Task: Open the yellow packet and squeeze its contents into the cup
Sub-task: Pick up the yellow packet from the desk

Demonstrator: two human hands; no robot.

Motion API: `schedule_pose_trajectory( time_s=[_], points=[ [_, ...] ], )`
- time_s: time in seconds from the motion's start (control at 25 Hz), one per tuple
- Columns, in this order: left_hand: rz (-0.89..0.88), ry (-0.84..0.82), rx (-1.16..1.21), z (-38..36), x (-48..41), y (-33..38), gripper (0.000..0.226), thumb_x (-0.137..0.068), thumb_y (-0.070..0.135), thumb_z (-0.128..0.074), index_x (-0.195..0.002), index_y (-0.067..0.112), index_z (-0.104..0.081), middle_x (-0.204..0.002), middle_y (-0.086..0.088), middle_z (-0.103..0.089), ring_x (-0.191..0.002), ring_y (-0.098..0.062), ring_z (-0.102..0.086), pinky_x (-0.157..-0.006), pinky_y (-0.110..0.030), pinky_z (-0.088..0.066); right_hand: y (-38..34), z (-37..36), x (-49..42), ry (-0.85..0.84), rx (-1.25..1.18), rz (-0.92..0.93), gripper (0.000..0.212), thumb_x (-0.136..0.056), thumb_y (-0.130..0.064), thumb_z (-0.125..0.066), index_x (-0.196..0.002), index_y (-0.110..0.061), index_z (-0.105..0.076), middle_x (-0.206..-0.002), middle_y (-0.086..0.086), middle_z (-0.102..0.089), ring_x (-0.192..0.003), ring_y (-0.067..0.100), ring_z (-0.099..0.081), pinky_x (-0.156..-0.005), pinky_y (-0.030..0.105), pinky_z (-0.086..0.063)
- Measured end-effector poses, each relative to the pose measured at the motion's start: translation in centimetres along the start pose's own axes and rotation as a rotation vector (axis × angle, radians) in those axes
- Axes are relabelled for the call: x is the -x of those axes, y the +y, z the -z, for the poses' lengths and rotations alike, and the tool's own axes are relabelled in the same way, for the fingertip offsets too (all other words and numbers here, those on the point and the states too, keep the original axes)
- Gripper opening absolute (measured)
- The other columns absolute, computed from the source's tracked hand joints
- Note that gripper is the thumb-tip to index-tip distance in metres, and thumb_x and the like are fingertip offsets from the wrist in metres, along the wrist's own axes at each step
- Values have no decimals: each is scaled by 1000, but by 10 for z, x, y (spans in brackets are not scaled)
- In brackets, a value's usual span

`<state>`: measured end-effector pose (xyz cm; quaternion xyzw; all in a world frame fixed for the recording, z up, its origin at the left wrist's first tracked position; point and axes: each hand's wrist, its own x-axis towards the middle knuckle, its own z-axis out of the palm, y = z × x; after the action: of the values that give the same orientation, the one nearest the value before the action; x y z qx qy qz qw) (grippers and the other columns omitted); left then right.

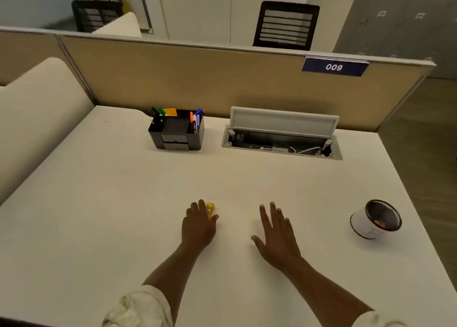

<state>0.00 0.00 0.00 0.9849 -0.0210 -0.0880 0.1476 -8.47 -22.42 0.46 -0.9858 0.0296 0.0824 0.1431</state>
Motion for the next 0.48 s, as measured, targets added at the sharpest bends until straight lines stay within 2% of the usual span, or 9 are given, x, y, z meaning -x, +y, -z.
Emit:
schedule_pose_trajectory(
  time_s=[0.16, 0.32, 0.4, 0.48],
  points=[
    [85, 32, 81, -5, -3, -1, 48, -95, 40, -56, -125, 3, -48, -121, -16, -54, -112, -34, -54, -82, -44, -50, 2, -22, 10, -196, 52, -88, 82, -99, -57, -36, -160, -18, 4, -169, 13, 14, -157, 32, 6, -126, 46, -6],
    [100, 0, 123, -8, -11, 3, 38, -96, 31, -55, -120, 2, -49, -119, -17, -55, -109, -35, -55, -81, -45, -50, -3, -17, 3, -239, 36, -114, 79, -98, -55, -42, -160, -16, -12, -170, 14, 5, -157, 33, 0, -125, 45, -14],
    [129, -16, 173, -8, -15, 6, 32, -96, 25, -52, -118, 2, -50, -118, -17, -56, -108, -35, -55, -82, -46, -49, -4, -10, 0, -230, -49, -140, 72, -96, -55, -48, -155, -16, -29, -169, 12, -11, -155, 30, -14, -121, 43, -26],
    [169, -21, 246, -8, -17, 11, 30, -96, 23, -51, -116, 1, -51, -116, -18, -58, -108, -37, -56, -83, -44, -47, -7, 0, 0, -189, -140, -147, 60, -95, -53, -53, -143, -17, -47, -159, 9, -37, -144, 26, -37, -111, 38, -40]
  ],
)
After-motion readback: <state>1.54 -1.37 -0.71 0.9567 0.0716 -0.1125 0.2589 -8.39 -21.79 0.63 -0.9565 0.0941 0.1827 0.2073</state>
